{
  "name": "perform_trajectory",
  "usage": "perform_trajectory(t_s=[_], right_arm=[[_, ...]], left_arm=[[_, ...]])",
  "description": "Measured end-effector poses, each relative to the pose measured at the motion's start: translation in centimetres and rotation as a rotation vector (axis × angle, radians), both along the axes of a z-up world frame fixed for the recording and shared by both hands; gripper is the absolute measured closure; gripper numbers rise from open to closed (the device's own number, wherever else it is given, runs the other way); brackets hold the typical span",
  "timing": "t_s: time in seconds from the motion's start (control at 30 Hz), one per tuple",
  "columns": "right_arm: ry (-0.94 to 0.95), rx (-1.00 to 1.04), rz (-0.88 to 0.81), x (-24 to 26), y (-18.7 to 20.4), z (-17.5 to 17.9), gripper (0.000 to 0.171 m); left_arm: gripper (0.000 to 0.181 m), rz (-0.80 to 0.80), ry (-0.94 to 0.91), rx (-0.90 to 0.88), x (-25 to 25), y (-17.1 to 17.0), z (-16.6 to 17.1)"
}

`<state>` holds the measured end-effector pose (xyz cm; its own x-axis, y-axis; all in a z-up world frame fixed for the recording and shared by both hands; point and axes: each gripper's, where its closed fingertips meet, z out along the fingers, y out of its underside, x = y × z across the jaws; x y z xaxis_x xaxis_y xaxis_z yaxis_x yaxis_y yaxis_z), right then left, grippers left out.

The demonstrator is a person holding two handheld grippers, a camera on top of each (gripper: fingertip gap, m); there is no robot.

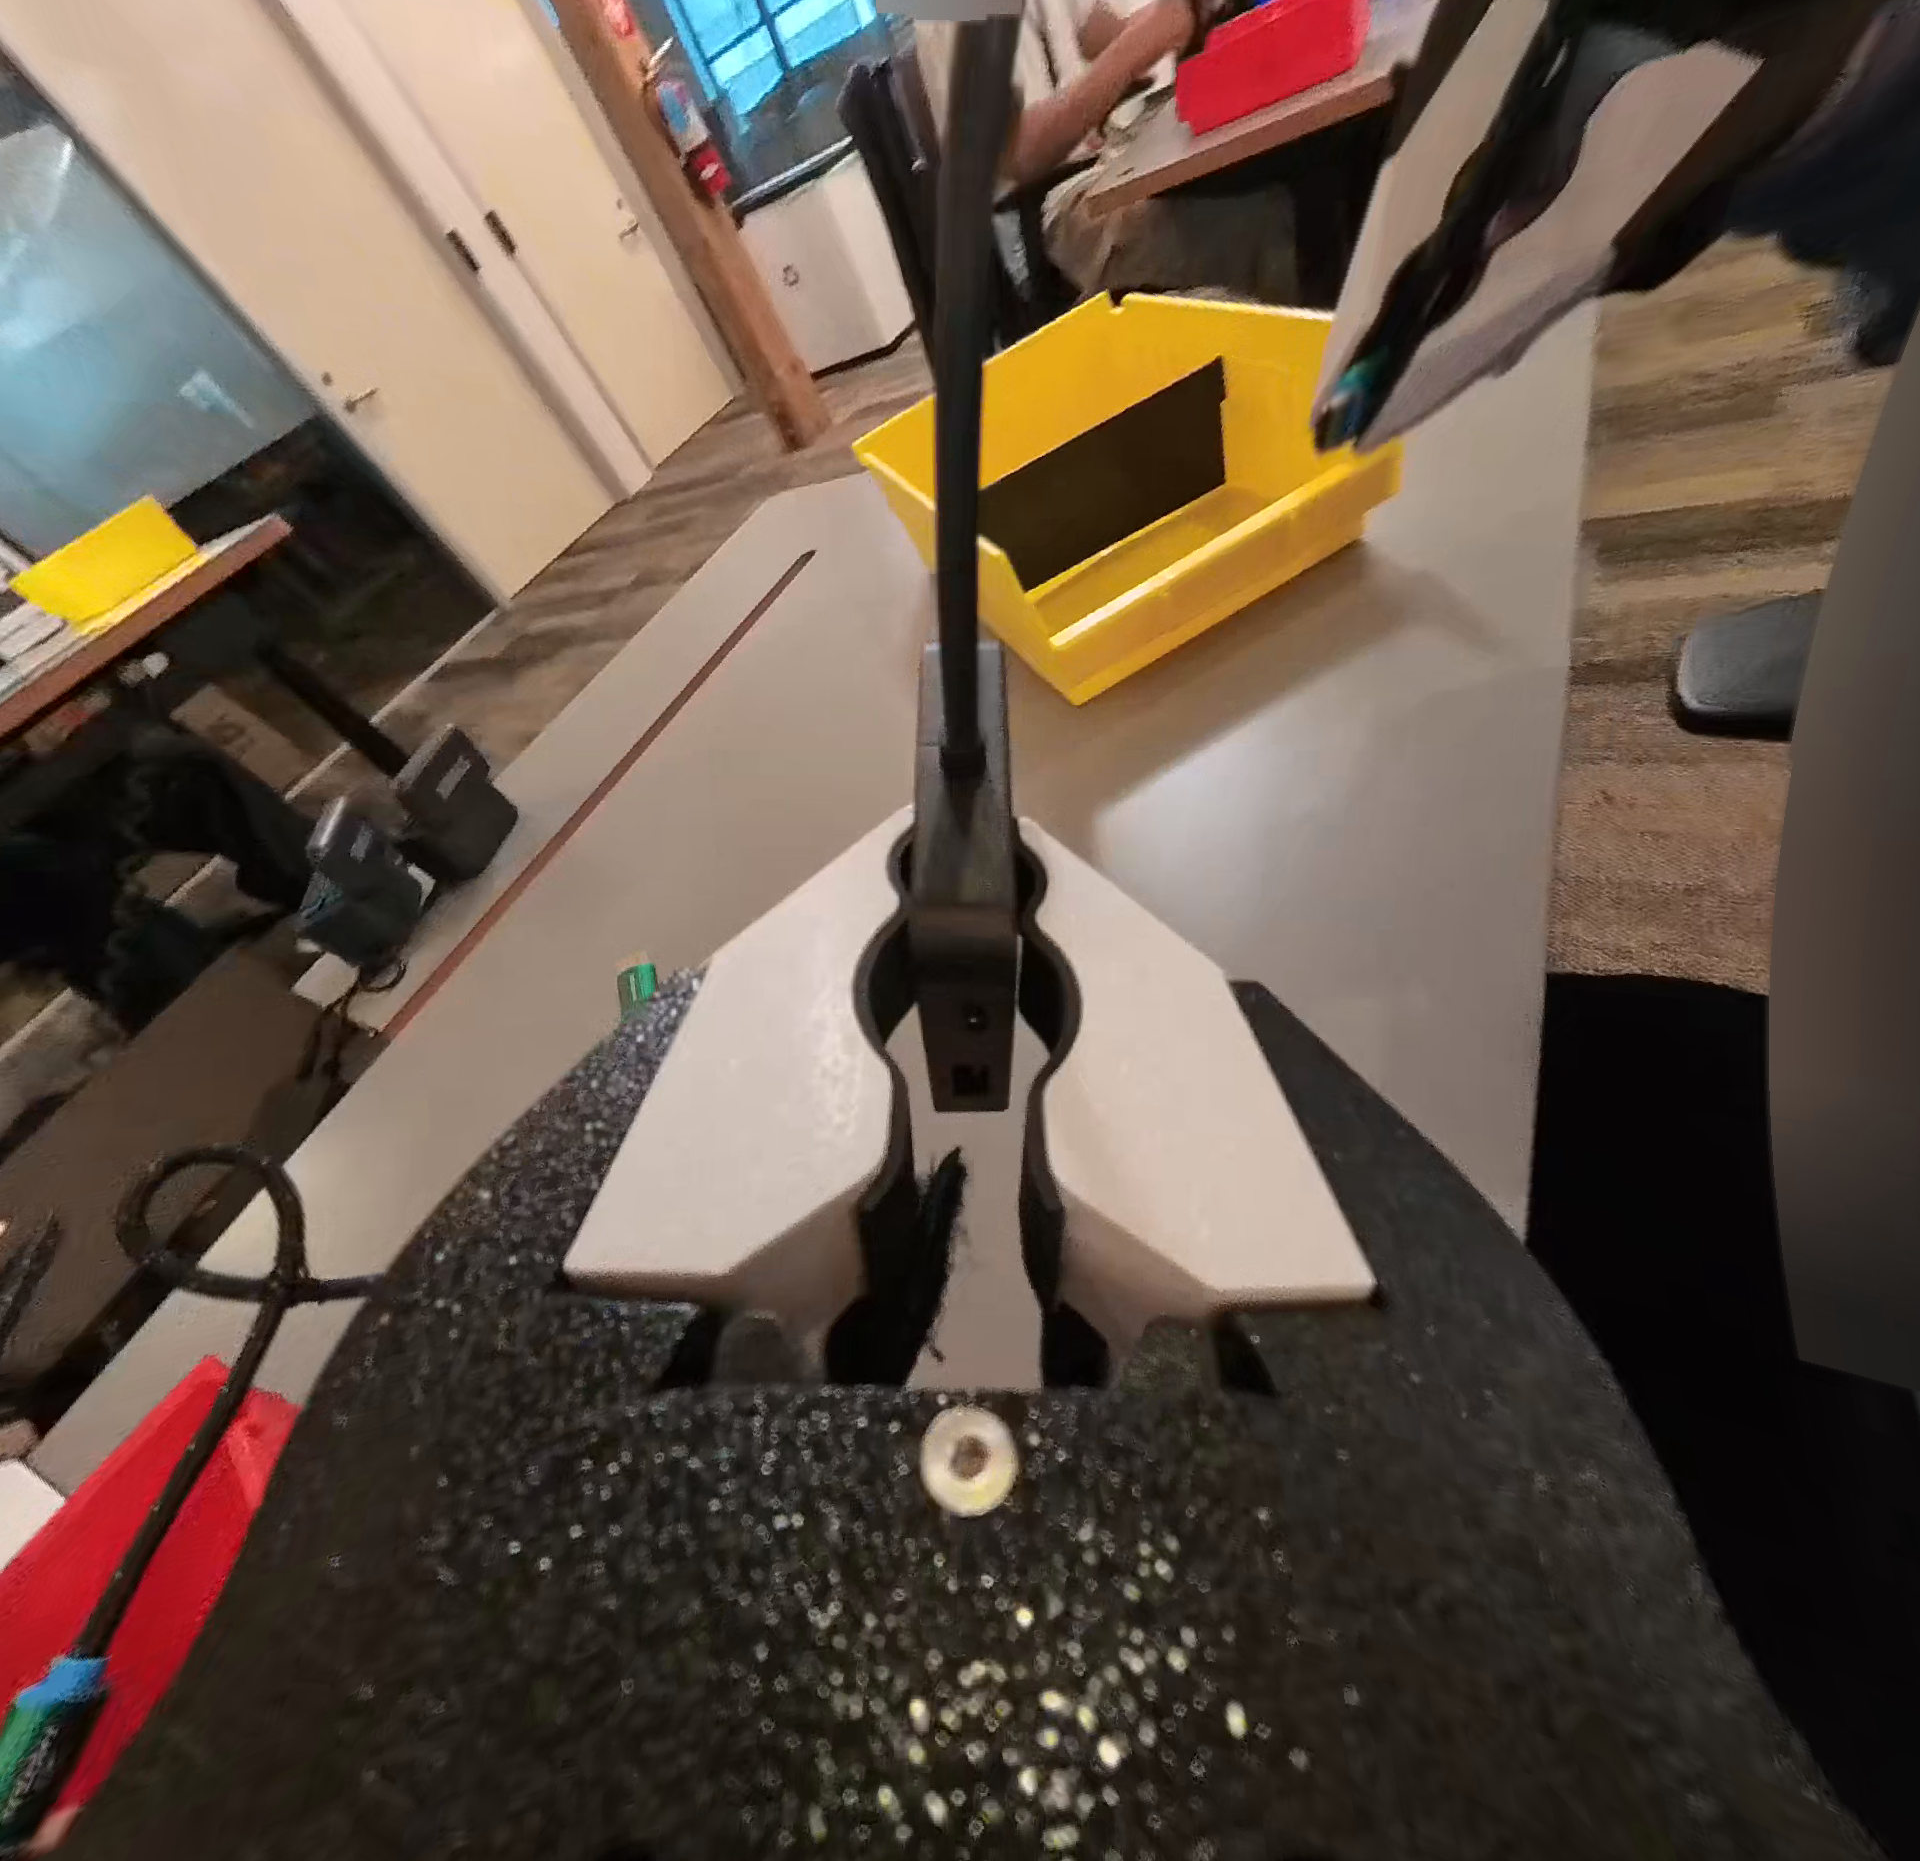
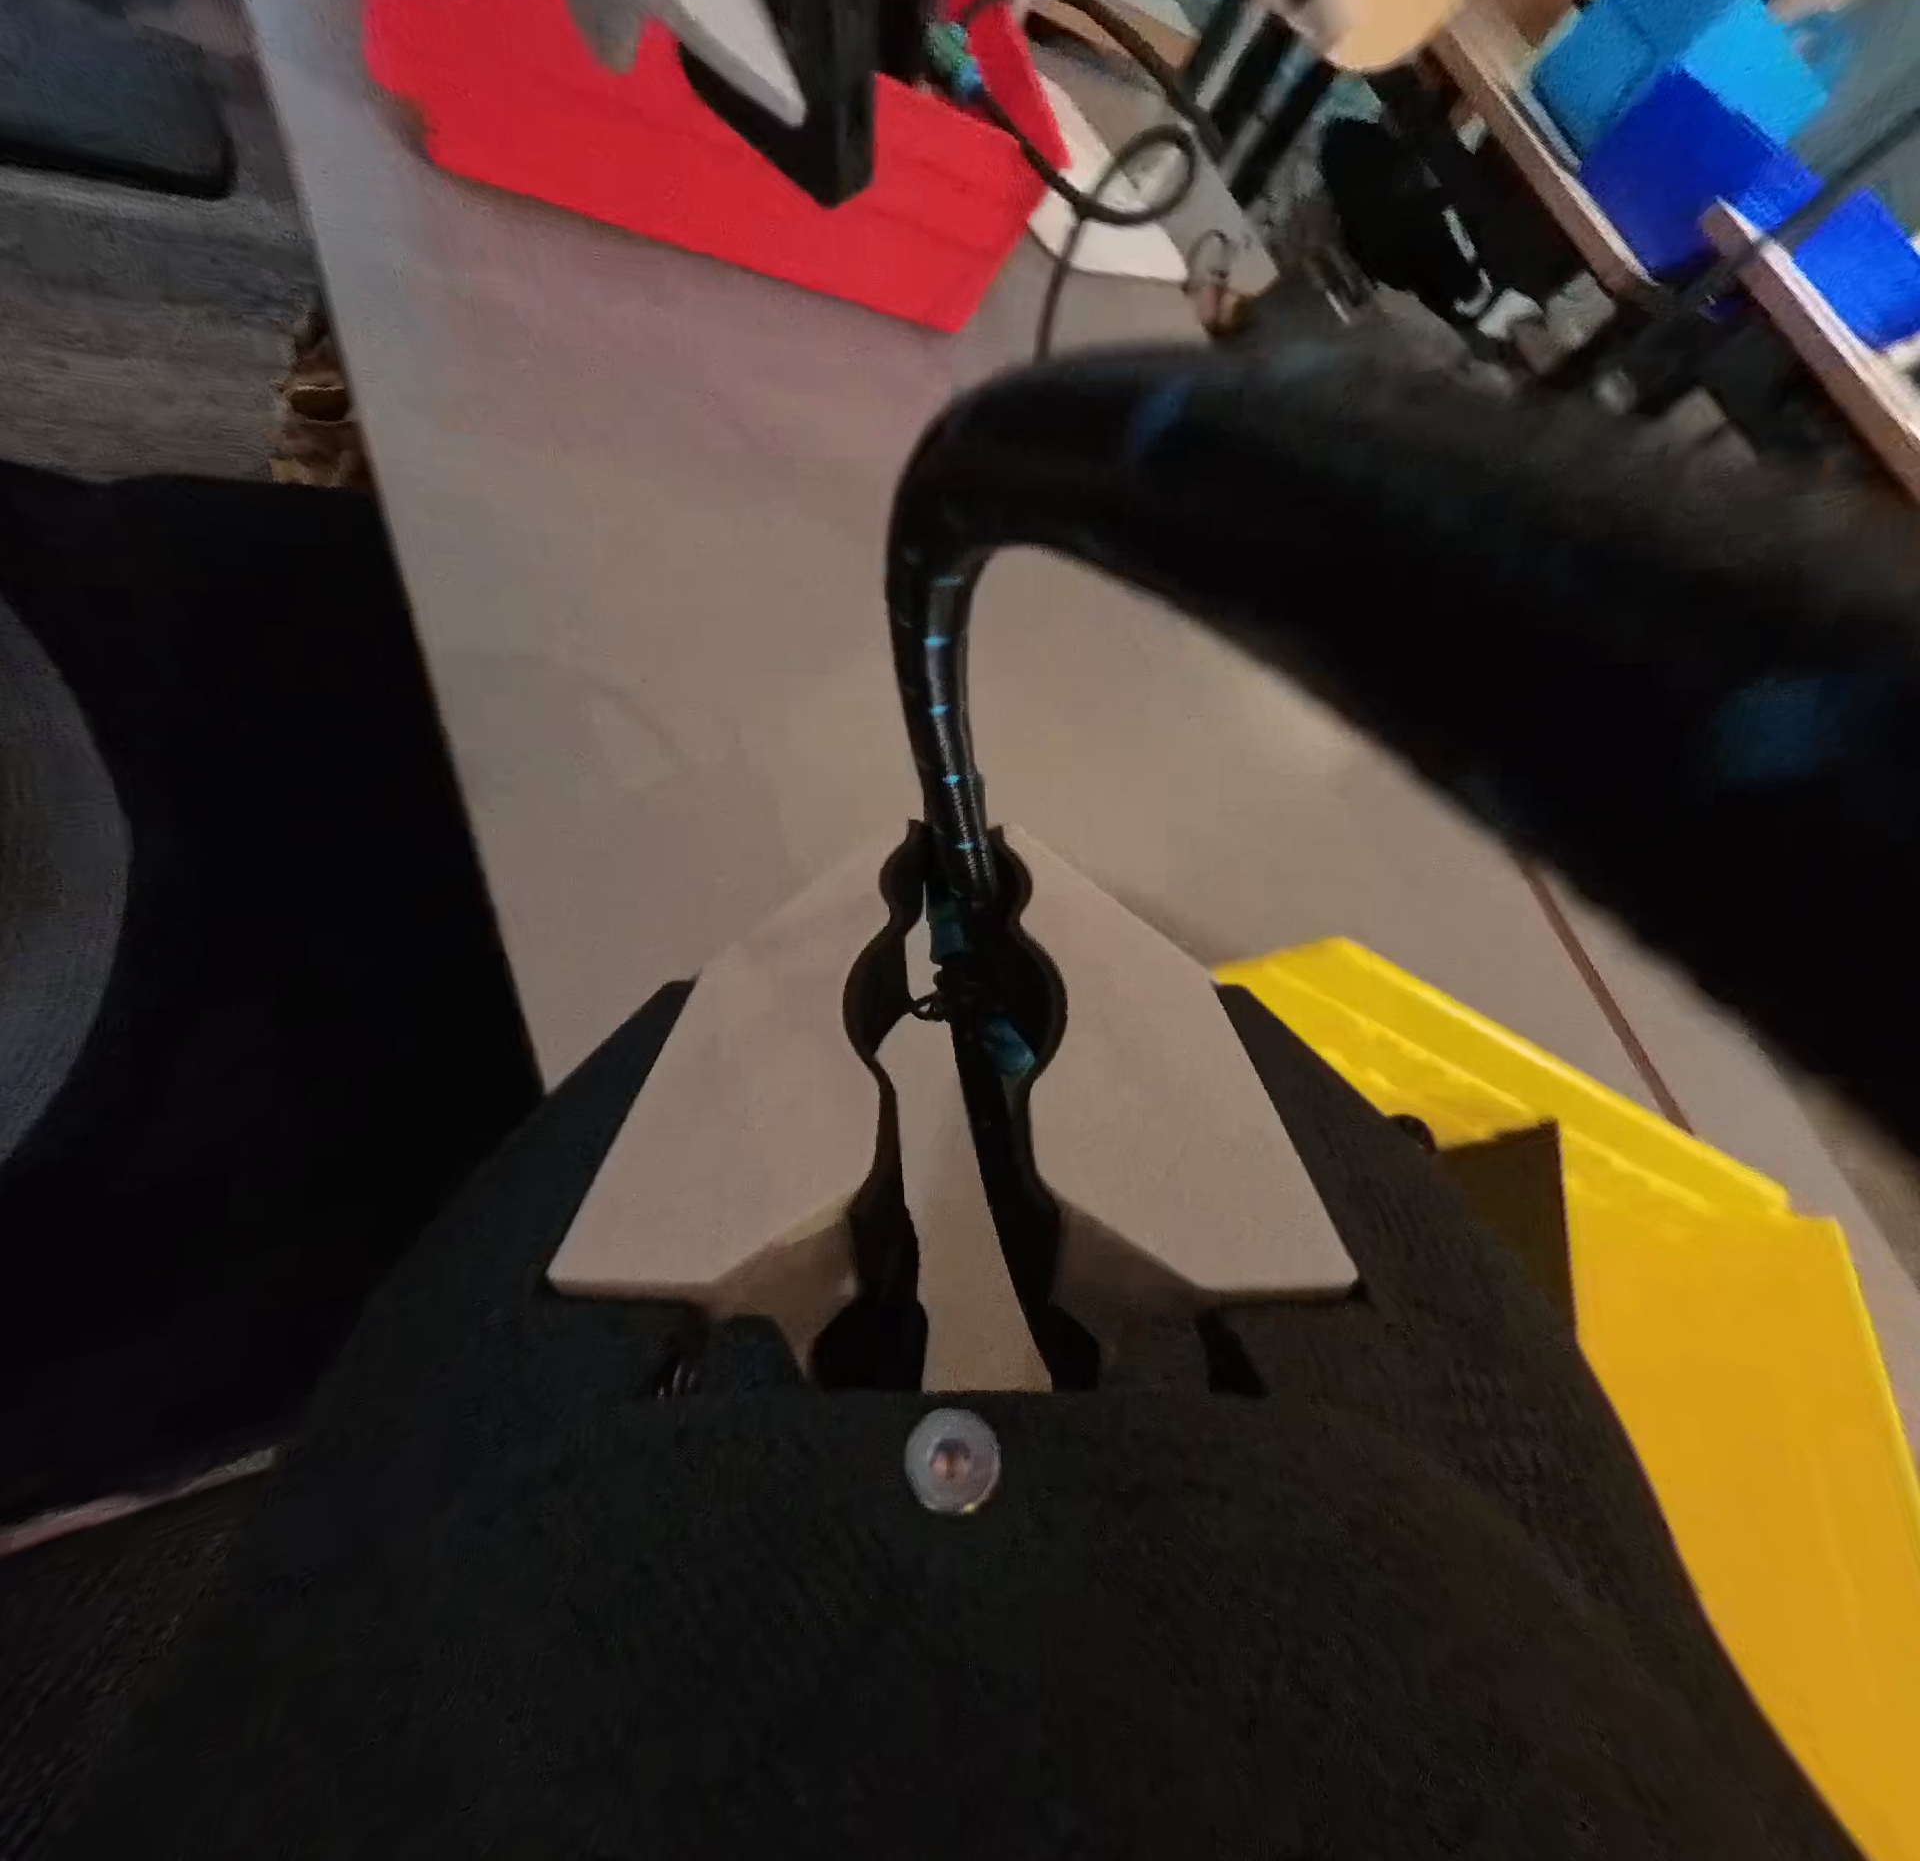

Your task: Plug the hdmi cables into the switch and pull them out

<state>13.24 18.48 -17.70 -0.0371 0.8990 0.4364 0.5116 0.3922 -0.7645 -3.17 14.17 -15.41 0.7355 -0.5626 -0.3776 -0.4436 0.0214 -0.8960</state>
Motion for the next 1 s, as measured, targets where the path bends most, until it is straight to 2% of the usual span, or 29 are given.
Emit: perform_trajectory(t_s=[0.1, 0.2, 0.3, 0.43, 0.47, 0.5, 0.53, 0.57, 0.63, 0.7, 0.77, 0.8, 0.9, 1.0], right_arm=[[0.012, -0.022, -0.239, 2.8, 4.8, 1.1, 0.161], [-0.143, -0.133, -0.391, 5.4, 9.9, 0.1, 0.16], [-0.37, -0.382, -0.425, 6.2, 13.4, -3.4, 0.161], [-0.646, -0.576, -0.397, 6.5, 14.6, -7.9, 0.16], [-0.68, -0.591, -0.402, 6.6, 14.8, -8.5, 0.156], [-0.698, -0.604, -0.405, 6.5, 14.8, -8.8, 0.141], [-0.706, -0.626, -0.4, 6.3, 14.6, -8.8, 0.118], [-0.719, -0.634, -0.415, 6.5, 14.5, -8.6, 0.105], [-0.732, -0.625, -0.414, 6.8, 14.1, -7.8, 0.093], [-0.721, -0.613, -0.396, 7.0, 13.1, -6.4, 0.093], [-0.597, -0.57, -0.369, 5.3, 12.1, -3.9, 0.099], [-0.484, -0.542, -0.313, 3.3, 11.1, -2.2, 0.106], [-0.101, -0.366, -0.107, -4.1, 7.5, 2.9, 0.109], [-0.007, -0.421, 0.062, -8.2, 2.6, 3.5, 0.109]], left_arm=[[0.17, 0.053, -0.059, -0.037, 0.7, 1.3, -0.9], [0.171, 0.04, -0.149, -0.141, 1.9, 2.7, -2.1], [0.171, 0.012, -0.234, -0.205, 3.0, 4.5, -2.8], [0.17, -0.029, -0.354, -0.264, 3.6, 6.8, -3.2], [0.171, -0.054, -0.387, -0.282, 3.8, 7.2, -3.2], [0.171, -0.08, -0.416, -0.297, 4.0, 7.4, -3.2], [0.17, -0.102, -0.436, -0.309, 4.2, 7.7, -3.2], [0.17, -0.118, -0.446, -0.321, 4.2, 7.9, -3.3], [0.17, -0.141, -0.473, -0.348, 4.2, 8.2, -3.5], [0.17, -0.223, -0.572, -0.378, 4.6, 8.0, -3.0], [0.17, -0.311, -0.697, -0.378, 4.8, 7.8, -1.9], [0.171, -0.356, -0.753, -0.365, 5.0, 7.7, -1.2], [0.17, -0.511, -0.868, -0.328, 5.7, 6.6, 0.4], [0.17, -0.56, -0.857, -0.313, 6.2, 6.1, 0.4]])
